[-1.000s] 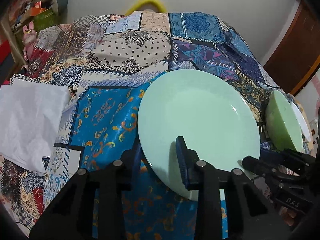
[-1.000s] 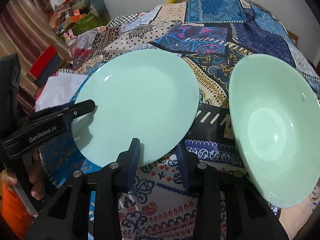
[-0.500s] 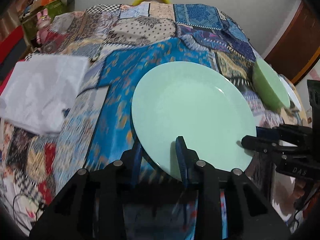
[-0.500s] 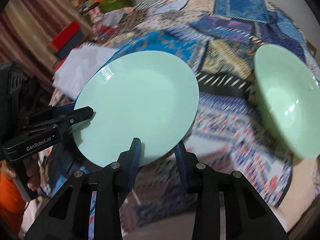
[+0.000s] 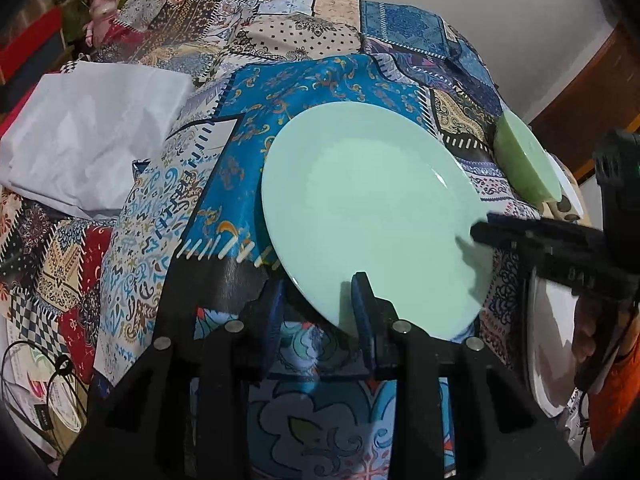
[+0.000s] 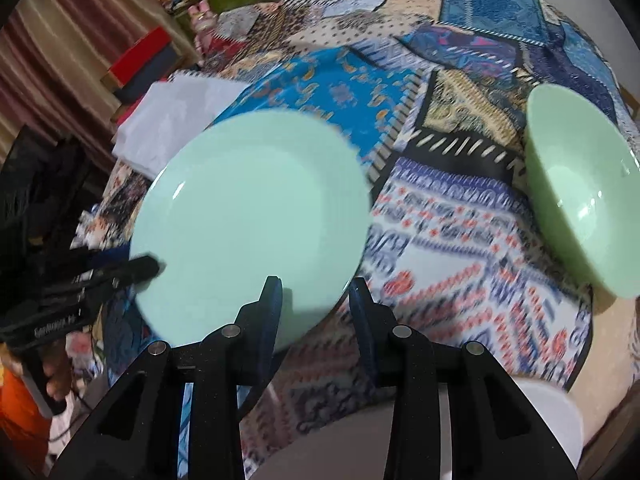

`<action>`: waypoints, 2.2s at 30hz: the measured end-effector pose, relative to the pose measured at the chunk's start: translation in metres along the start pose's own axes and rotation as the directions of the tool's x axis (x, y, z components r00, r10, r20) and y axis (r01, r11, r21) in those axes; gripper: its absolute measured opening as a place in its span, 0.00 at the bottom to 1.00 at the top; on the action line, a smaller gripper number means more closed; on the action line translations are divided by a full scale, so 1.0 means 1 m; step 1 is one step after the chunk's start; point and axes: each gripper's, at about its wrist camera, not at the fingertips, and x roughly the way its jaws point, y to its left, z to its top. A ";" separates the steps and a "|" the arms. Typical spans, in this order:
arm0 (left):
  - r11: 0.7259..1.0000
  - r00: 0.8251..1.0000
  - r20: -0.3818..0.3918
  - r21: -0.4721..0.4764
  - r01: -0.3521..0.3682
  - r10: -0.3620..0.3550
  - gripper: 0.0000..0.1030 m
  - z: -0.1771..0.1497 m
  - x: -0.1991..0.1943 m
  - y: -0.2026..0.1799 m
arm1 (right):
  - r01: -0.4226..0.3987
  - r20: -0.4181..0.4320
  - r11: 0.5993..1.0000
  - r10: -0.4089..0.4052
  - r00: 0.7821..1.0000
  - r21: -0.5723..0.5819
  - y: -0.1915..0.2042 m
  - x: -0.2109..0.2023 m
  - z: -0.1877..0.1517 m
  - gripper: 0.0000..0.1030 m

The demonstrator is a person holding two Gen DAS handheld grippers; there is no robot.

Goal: Organize plates and bowls

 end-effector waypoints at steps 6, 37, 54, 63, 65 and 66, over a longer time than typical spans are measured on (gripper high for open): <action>1.000 1.000 0.015 -0.010 -0.003 0.004 0.32 0.008 0.008 0.003 | -0.009 -0.005 0.999 0.010 1.000 0.039 -0.012 0.021 0.029 0.31; 0.999 0.989 0.145 0.041 0.005 -0.011 0.33 0.000 -0.064 -0.052 | -0.011 0.186 1.000 0.005 0.983 0.027 -0.007 -0.059 -0.007 0.24; 0.987 0.985 0.158 0.155 0.046 -0.071 0.33 -0.029 -0.090 -0.128 | 0.005 0.295 0.995 -0.035 0.955 0.102 -0.036 -0.131 -0.067 0.24; 0.979 0.989 0.113 0.191 0.071 -0.094 0.33 -0.046 -0.079 -0.161 | 0.006 0.308 0.987 -0.056 0.950 0.161 -0.060 -0.147 -0.101 0.24; 0.977 0.990 0.099 0.198 0.074 -0.096 0.33 -0.049 -0.074 -0.167 | 0.006 0.307 0.985 -0.060 0.950 0.175 -0.065 -0.148 -0.108 0.24; 0.977 0.991 0.091 0.201 0.076 -0.096 0.33 -0.051 -0.071 -0.170 | 0.004 0.307 0.983 -0.061 0.950 0.183 -0.068 -0.148 -0.112 0.24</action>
